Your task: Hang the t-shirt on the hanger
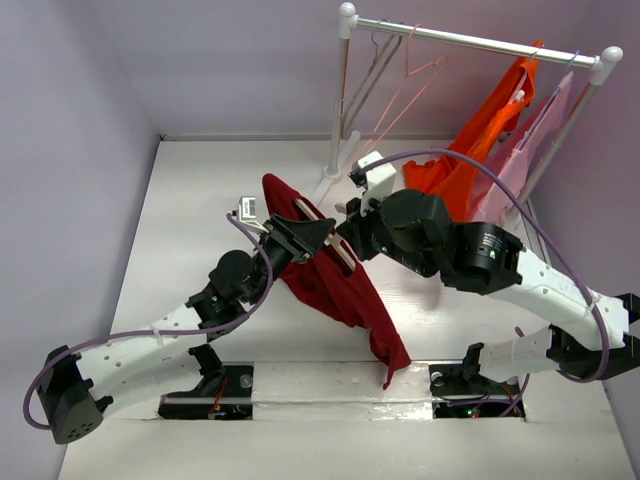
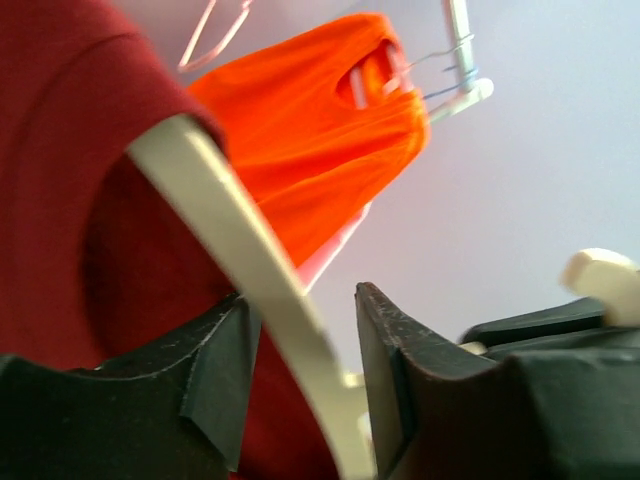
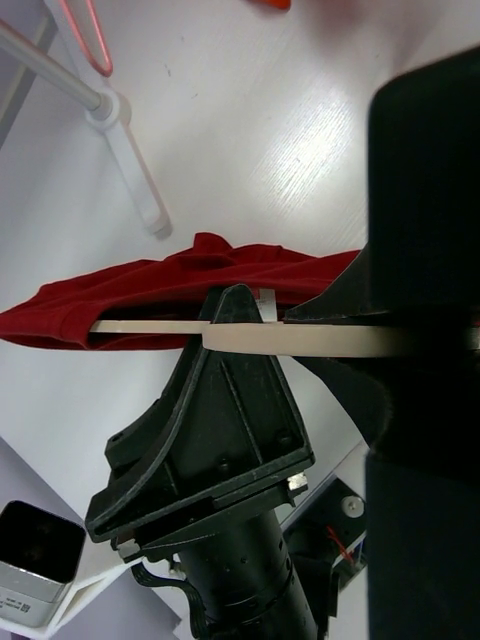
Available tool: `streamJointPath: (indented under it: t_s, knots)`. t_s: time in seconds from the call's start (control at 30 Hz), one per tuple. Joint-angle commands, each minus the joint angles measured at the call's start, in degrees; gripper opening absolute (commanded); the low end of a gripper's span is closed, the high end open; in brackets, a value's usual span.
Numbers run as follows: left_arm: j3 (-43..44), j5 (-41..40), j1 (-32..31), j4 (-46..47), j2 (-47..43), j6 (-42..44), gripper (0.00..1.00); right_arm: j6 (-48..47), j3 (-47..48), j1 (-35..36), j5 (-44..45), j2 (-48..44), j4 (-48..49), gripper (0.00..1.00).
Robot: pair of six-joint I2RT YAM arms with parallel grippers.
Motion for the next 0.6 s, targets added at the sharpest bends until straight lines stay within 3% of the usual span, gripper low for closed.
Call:
streamJointPath:
  t_s: [0.0, 0.2, 0.23, 0.3, 0.33, 0.43, 0.57]
  knots:
    - [-1.7, -1.1, -0.8, 9.0, -0.2, -2.4, 0.38, 0.9, -0.6, -0.1, -1.7, -1.4, 7.0, 0.00]
    - [-4.0, -1.4, -0.8, 12.8, -1.4, -5.5, 0.14, 2.3, -3.6, -0.1, -1.2, -2.8, 9.9, 0.00]
    - [-4.3, -1.5, -0.8, 13.1, -1.7, -5.9, 0.05, 2.6, -5.4, -0.1, -1.2, -3.5, 10.9, 0.05]
    - [-4.7, -1.5, -0.8, 14.0, -2.2, -6.7, 0.00, 2.9, -7.9, -0.1, -1.9, -6.0, 15.2, 0.19]
    - [-4.9, -1.4, -0.8, 14.4, -2.4, -7.4, 0.00, 3.0, -9.3, -0.1, -2.0, -7.0, 16.7, 0.32]
    - [-5.3, -0.9, -0.8, 15.8, -2.5, -8.6, 0.00, 3.1, -14.7, -0.1, -2.4, -10.1, 22.0, 0.51]
    - [-5.4, -0.1, -0.8, 17.5, -2.1, -9.9, 0.00, 2.9, -20.8, -0.1, -4.2, -13.6, 27.4, 0.62]
